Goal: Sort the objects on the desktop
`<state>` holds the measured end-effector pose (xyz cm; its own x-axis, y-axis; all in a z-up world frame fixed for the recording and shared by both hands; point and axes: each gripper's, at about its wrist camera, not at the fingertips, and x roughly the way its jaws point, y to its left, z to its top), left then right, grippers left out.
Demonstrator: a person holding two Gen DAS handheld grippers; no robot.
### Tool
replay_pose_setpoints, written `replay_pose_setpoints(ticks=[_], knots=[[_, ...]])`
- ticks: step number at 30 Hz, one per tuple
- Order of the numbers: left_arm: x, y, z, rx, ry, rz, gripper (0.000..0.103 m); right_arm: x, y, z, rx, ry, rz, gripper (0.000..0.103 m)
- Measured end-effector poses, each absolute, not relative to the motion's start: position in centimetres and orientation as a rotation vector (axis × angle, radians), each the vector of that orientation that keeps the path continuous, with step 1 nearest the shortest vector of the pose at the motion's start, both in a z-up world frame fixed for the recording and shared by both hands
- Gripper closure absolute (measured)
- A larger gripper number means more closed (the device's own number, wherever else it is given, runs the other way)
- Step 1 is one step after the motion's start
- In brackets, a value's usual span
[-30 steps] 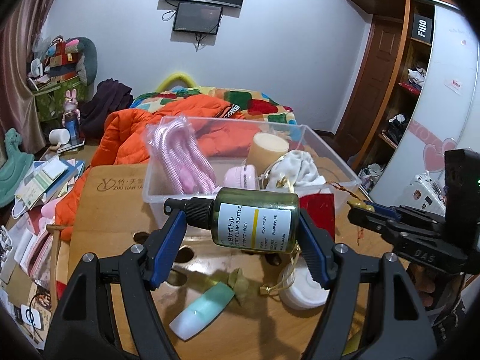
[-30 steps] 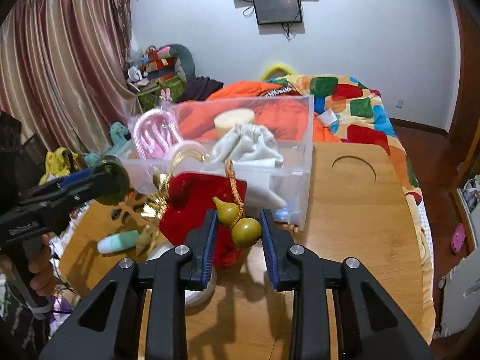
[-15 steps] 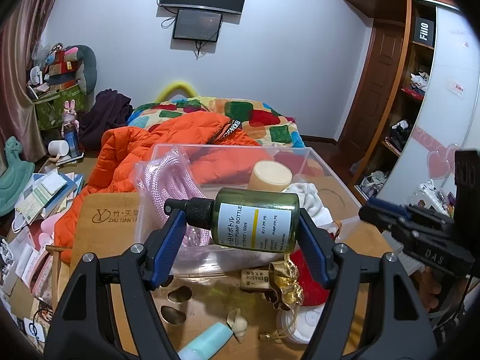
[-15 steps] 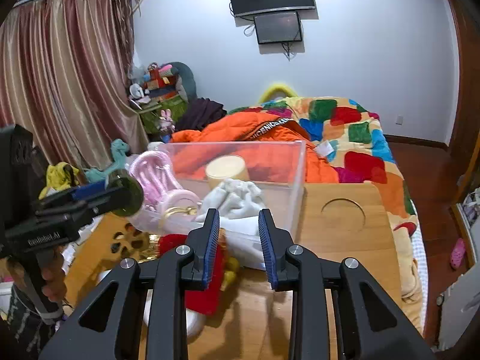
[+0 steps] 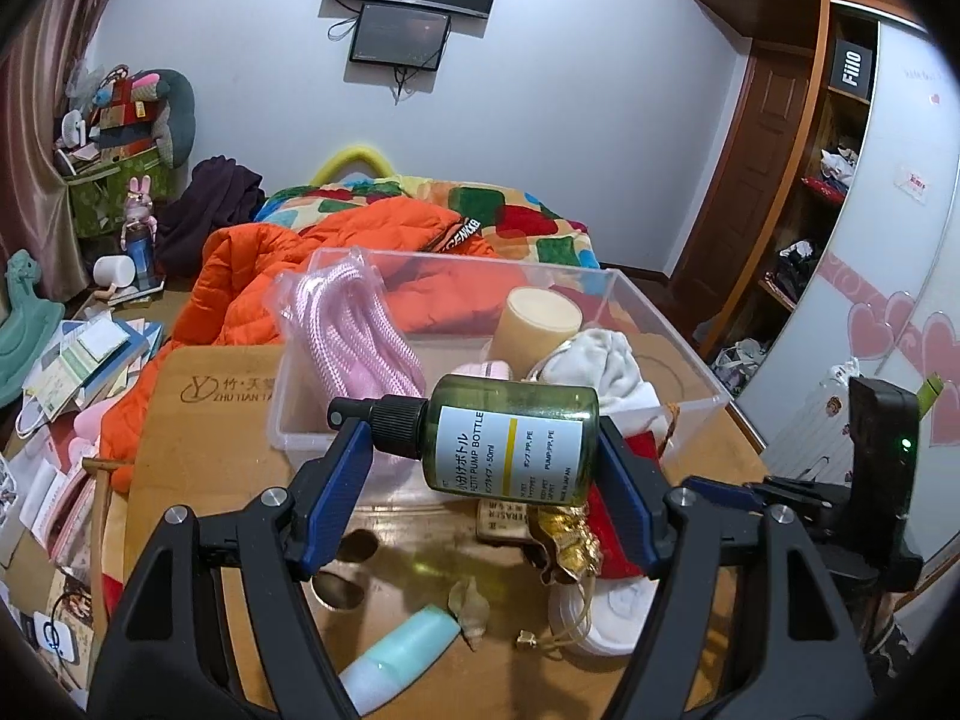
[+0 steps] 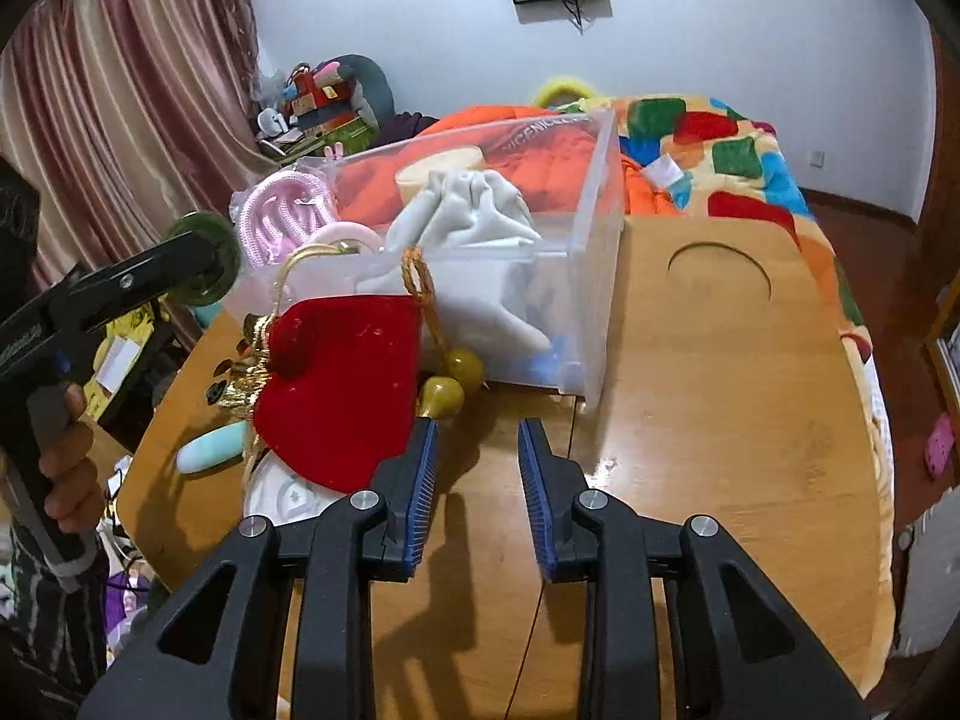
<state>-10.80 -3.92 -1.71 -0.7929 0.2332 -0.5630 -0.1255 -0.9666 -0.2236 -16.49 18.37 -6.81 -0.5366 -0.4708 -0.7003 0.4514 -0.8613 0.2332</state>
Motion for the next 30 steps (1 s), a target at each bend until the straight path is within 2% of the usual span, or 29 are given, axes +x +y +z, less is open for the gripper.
replay_pose_setpoints(ticks=[4, 9, 15, 19, 21, 22, 27, 29, 30], knots=[[-10.4, -4.0, -1.8, -0.912, -0.257, 2.806, 0.031, -17.0, 17.4, -7.0, 1.101, -0.025, -2.348, 0.078], [-10.4, -4.2, -1.7, -0.916, -0.246, 2.815, 0.031, -17.6, 16.1, -6.7, 1.08, -0.039, -2.328, 0.065], [-10.3, -4.4, -1.8, -0.915, -0.256, 2.816, 0.031, -17.8, 14.3, -7.0, 1.068, 0.015, -2.349, 0.064], [-10.3, -4.5, -1.8, -0.911, -0.259, 2.814, 0.031, -18.1, 14.1, -7.3, 1.085, -0.029, -2.344, 0.064], [-10.4, -4.4, -1.8, -0.91, -0.261, 2.812, 0.031, -18.0, 14.2, -7.3, 1.08, -0.037, -2.36, 0.066], [-10.4, -4.4, -1.7, -0.908, -0.262, 2.811, 0.031, -17.9, 14.1, -7.3, 1.073, -0.031, -2.369, 0.076], [-10.6, -4.3, -1.4, -0.894, -0.261, 2.81, 0.031, -17.4, 14.3, -6.5, 1.018, -0.024, -2.384, 0.079], [-10.6, -4.3, -1.3, -0.887, -0.262, 2.811, 0.031, -17.1, 14.2, -6.0, 1.0, -0.028, -2.358, 0.086], [-10.7, -4.3, -1.2, -0.883, -0.262, 2.812, 0.031, -16.9, 14.1, -5.7, 0.99, -0.026, -2.345, 0.086]])
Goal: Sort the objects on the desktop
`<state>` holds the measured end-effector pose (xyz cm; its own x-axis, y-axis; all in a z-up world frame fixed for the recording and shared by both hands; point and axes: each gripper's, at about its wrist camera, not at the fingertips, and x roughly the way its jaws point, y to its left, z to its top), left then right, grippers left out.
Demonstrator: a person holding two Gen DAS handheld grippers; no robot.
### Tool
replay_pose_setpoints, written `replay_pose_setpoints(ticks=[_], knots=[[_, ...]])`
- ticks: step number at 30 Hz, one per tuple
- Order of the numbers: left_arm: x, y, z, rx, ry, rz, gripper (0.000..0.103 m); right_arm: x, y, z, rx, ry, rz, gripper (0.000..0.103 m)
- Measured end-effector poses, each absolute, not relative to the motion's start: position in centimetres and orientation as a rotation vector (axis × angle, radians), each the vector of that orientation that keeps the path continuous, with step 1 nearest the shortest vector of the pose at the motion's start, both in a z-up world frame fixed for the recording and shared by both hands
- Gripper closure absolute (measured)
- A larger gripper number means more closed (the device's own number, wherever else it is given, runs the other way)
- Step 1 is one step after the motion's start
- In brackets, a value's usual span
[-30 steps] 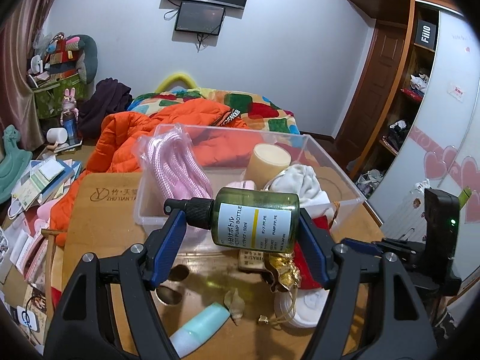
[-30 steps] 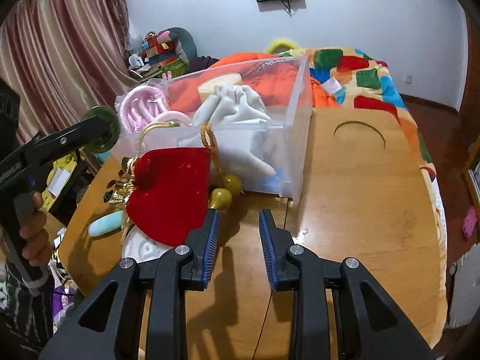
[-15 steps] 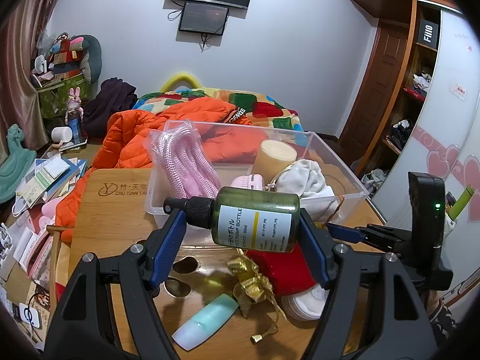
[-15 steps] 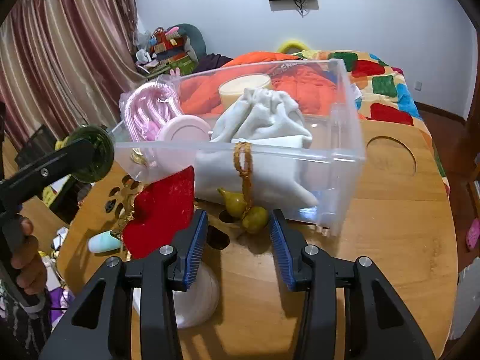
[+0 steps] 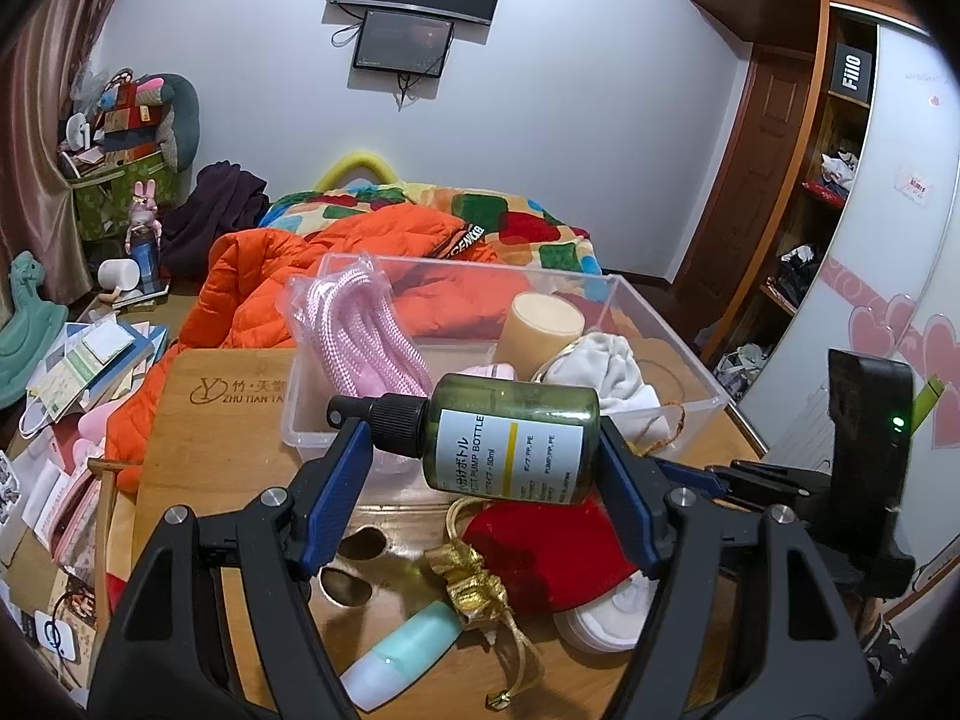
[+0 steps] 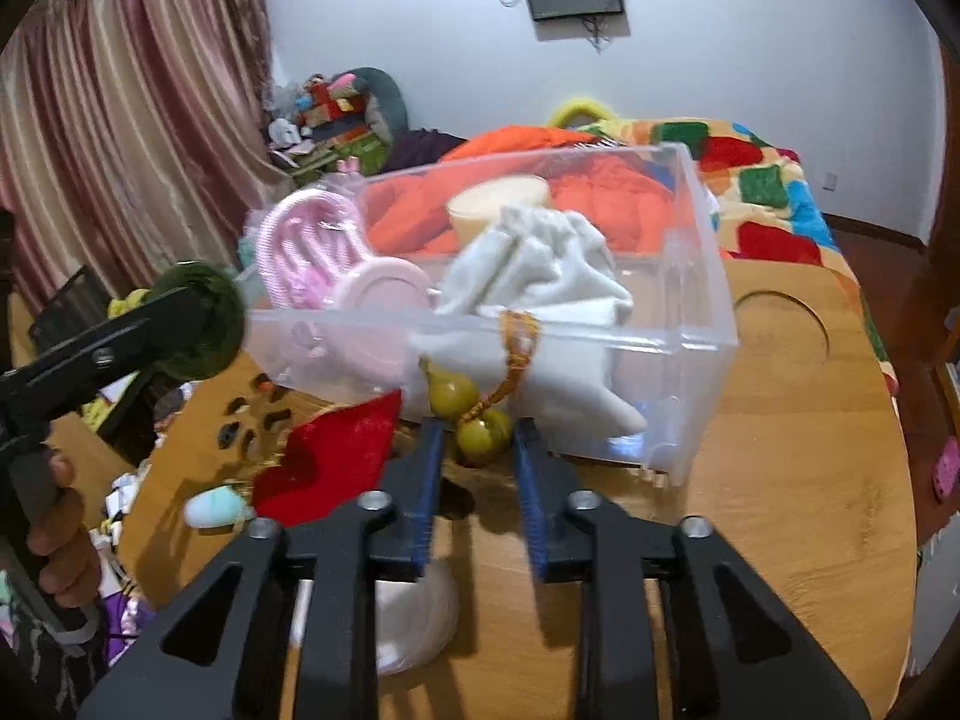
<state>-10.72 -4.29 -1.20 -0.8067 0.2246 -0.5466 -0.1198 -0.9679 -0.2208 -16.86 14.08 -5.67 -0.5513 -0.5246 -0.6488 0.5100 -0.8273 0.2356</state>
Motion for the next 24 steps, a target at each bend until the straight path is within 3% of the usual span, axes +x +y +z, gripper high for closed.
replay_pose_setpoints(ticks=[24], knots=[[-15.2, -3.7, -2.2, -0.941, -0.249, 2.79, 0.031, -18.5, 13.1, -2.0, 0.874, -0.039, -2.356, 0.086]])
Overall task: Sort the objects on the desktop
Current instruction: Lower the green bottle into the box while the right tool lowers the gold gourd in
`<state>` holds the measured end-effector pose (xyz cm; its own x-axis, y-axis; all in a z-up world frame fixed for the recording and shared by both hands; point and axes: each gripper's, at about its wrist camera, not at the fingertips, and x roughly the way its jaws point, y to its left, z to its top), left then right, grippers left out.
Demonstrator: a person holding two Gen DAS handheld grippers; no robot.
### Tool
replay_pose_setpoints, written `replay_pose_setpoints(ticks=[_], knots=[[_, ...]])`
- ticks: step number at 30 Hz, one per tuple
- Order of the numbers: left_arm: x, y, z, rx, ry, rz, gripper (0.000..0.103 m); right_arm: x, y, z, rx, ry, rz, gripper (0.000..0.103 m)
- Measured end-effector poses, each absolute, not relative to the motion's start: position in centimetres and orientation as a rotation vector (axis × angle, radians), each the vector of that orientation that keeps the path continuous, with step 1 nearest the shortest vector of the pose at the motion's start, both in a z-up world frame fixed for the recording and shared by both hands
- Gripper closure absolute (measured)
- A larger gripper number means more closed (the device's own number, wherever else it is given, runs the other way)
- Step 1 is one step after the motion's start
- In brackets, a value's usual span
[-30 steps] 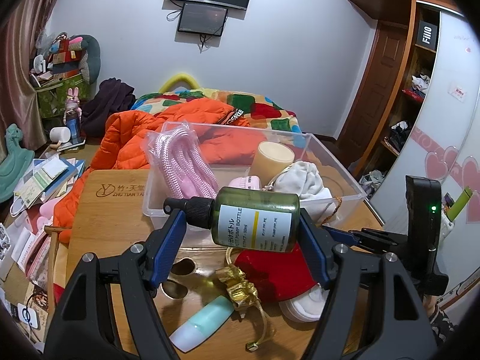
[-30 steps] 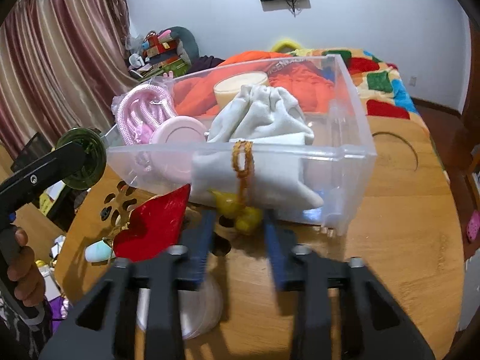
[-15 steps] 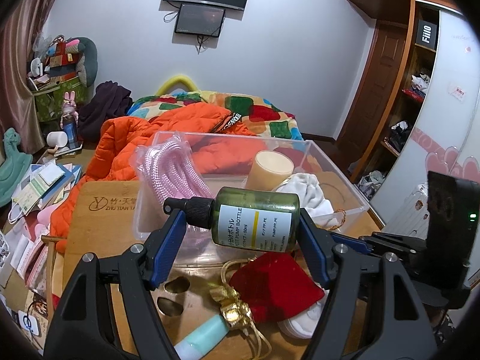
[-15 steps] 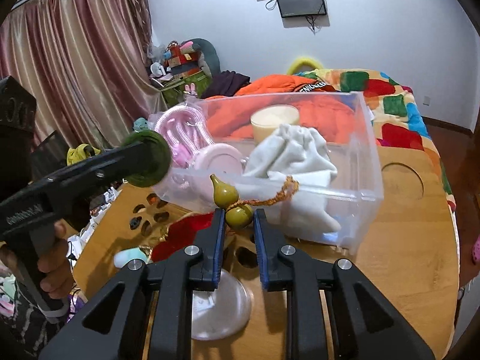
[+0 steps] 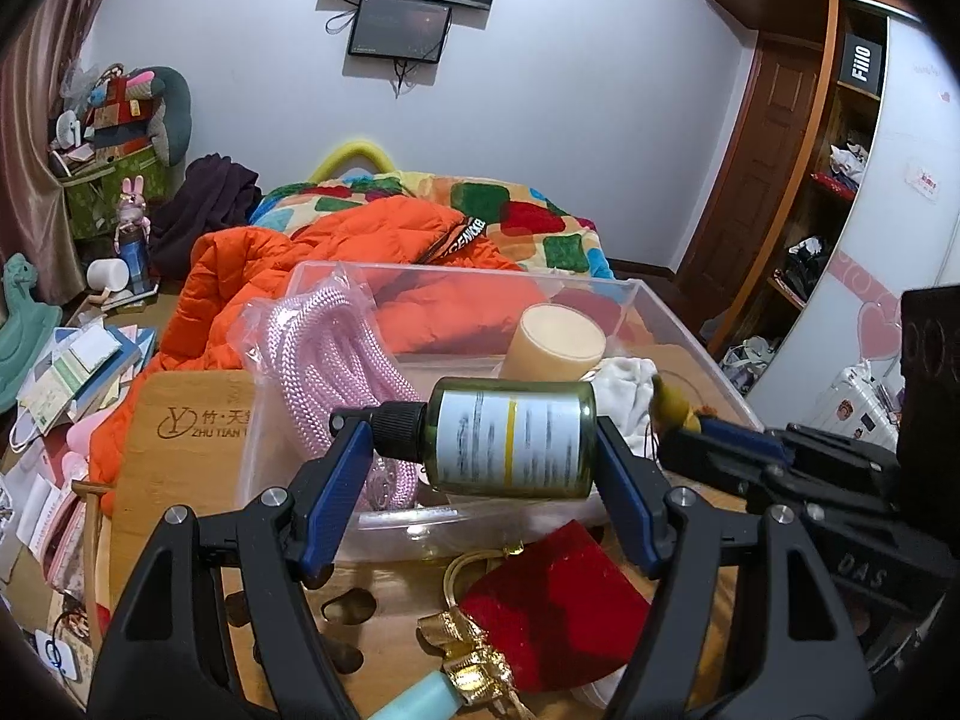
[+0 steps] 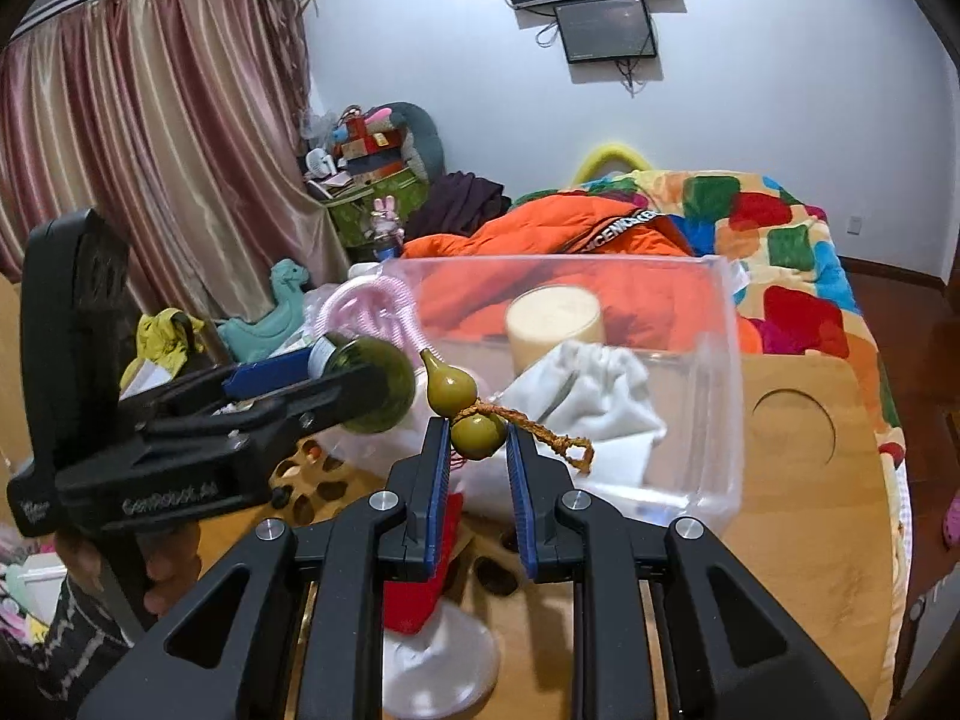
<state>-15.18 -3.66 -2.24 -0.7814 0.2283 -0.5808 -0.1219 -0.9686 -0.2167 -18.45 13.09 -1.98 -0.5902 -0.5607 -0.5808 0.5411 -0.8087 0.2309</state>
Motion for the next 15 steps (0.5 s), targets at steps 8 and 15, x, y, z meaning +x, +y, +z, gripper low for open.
replay_pose_setpoints(ticks=[8, 15], knots=[[-15.6, -3.1, -3.1, -0.967, -0.222, 2.786, 0.032, -20.1, 12.6, -2.7, 0.906, -0.036, -2.373, 0.086], [-15.3, -2.9, -2.9, -0.969, -0.216, 2.797, 0.031, -19.5, 11.5, -2.7, 0.888, 0.071, -2.43, 0.084]])
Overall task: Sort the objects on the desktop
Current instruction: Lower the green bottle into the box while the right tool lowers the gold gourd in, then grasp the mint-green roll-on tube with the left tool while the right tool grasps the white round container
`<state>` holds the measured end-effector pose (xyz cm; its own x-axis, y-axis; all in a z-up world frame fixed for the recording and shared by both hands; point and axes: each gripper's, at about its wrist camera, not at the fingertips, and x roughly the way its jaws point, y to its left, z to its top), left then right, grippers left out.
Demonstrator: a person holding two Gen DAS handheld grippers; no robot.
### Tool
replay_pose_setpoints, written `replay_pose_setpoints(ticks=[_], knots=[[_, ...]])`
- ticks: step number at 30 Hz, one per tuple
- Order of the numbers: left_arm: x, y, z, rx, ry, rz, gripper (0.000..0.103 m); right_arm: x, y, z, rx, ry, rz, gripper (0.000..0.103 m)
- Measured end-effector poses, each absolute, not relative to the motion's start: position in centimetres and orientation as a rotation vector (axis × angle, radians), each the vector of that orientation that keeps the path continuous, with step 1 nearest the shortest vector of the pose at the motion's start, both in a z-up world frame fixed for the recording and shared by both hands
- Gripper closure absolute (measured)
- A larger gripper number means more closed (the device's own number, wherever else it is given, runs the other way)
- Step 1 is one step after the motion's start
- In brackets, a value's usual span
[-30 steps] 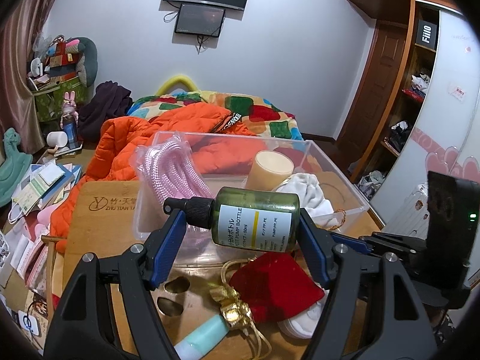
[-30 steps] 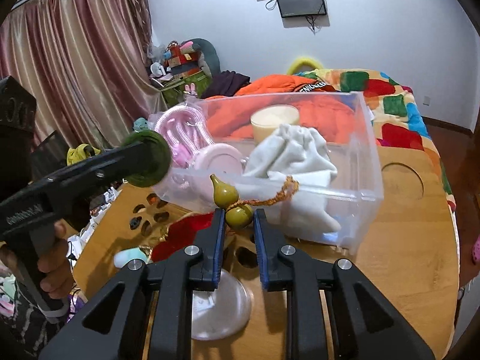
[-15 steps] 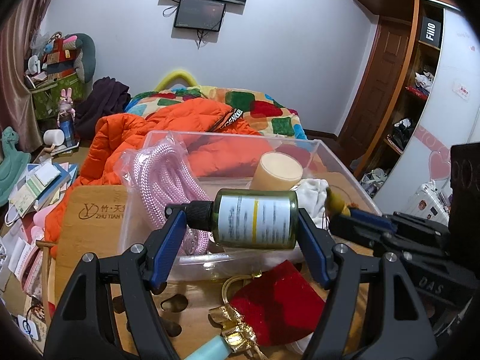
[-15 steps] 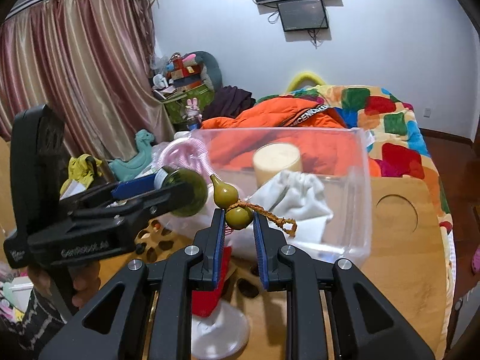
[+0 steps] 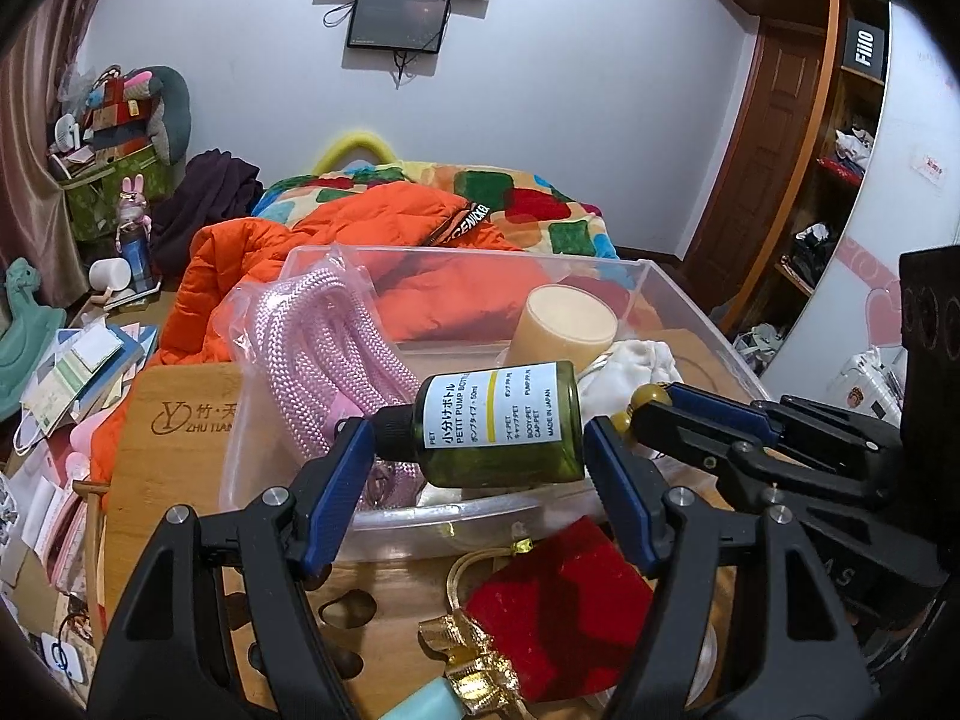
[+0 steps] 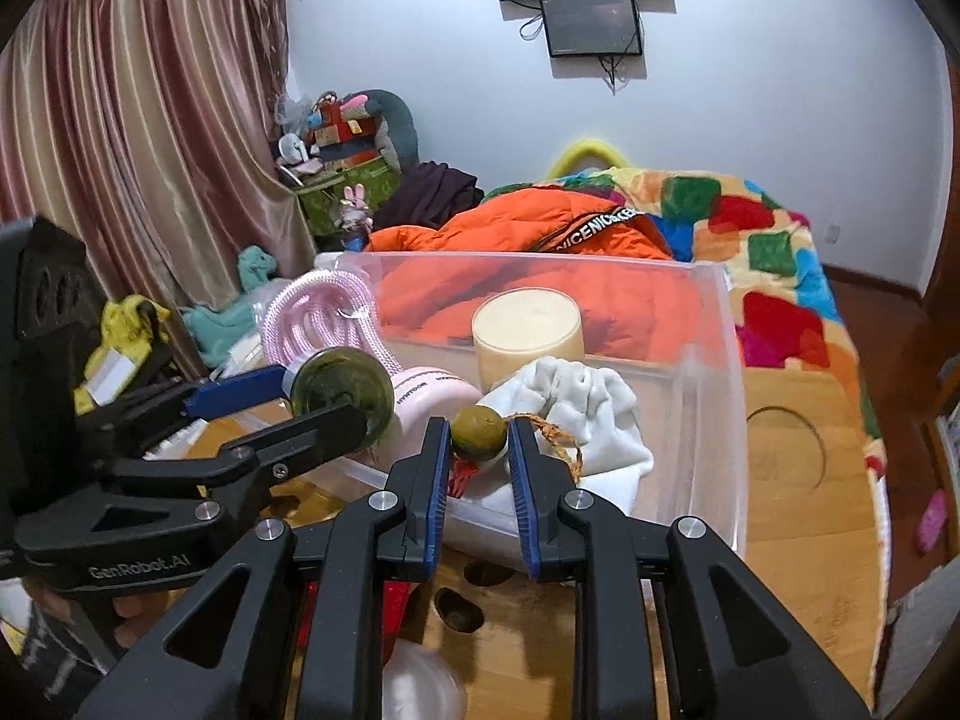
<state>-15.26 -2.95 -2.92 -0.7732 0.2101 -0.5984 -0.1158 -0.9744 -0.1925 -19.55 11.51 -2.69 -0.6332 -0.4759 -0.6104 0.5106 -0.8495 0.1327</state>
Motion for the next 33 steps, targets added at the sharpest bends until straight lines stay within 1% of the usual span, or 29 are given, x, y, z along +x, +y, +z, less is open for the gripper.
replay_pose_setpoints(ticks=[3, 5, 6, 8, 12, 14, 17, 19, 21, 23, 27, 29, 33], knots=[[-15.2, -3.2, -2.8, -0.973, -0.229, 2.793, 0.031, -19.3, 11.7, -2.5, 0.887, 0.067, -2.428, 0.082], [-15.0, -3.6, -2.6, -0.978, -0.251, 2.786, 0.031, -18.9, 11.7, -2.3, 0.887, 0.059, -2.422, 0.073], [-14.9, -3.8, -2.6, -0.977, -0.265, 2.783, 0.03, -18.7, 11.8, -2.2, 0.885, 0.059, -2.428, 0.071], [-14.6, -4.2, -2.4, -0.974, -0.289, 2.778, 0.03, -18.3, 11.9, -2.2, 0.878, 0.061, -2.428, 0.063], [-13.8, -4.5, -2.0, -0.965, -0.296, 2.785, 0.03, -17.3, 12.0, -1.9, 0.86, 0.076, -2.439, 0.058], [-13.3, -4.6, -1.8, -0.955, -0.289, 2.79, 0.029, -16.9, 12.2, -1.7, 0.857, 0.07, -2.44, 0.054], [-12.4, -4.7, -1.5, -0.939, -0.269, 2.812, 0.026, -16.4, 12.8, -1.5, 0.859, 0.049, -2.442, 0.049], [-11.8, -4.9, -1.4, -0.933, -0.259, 2.822, 0.023, -15.9, 13.1, -1.6, 0.862, 0.033, -2.445, 0.048], [-11.2, -5.0, -1.5, -0.934, -0.255, 2.826, 0.022, -15.6, 13.6, -1.8, 0.871, 0.018, -2.448, 0.045], [-10.7, -5.3, -1.7, -0.942, -0.25, 2.829, 0.019, -15.2, 14.1, -2.0, 0.88, -0.007, -2.455, 0.038], [-9.4, -5.7, -2.7, -0.973, -0.244, 2.824, 0.013, -14.5, 14.8, -2.8, 0.909, -0.037, -2.452, 0.038], [-8.7, -6.0, -3.5, -1.006, -0.243, 2.819, 0.013, -13.9, 14.9, -3.4, 0.934, -0.047, -2.447, 0.033], [-7.7, -6.4, -5.0, -1.068, -0.24, 2.81, 0.013, -12.5, 14.9, -4.5, 0.946, -0.021, -2.451, 0.029]])
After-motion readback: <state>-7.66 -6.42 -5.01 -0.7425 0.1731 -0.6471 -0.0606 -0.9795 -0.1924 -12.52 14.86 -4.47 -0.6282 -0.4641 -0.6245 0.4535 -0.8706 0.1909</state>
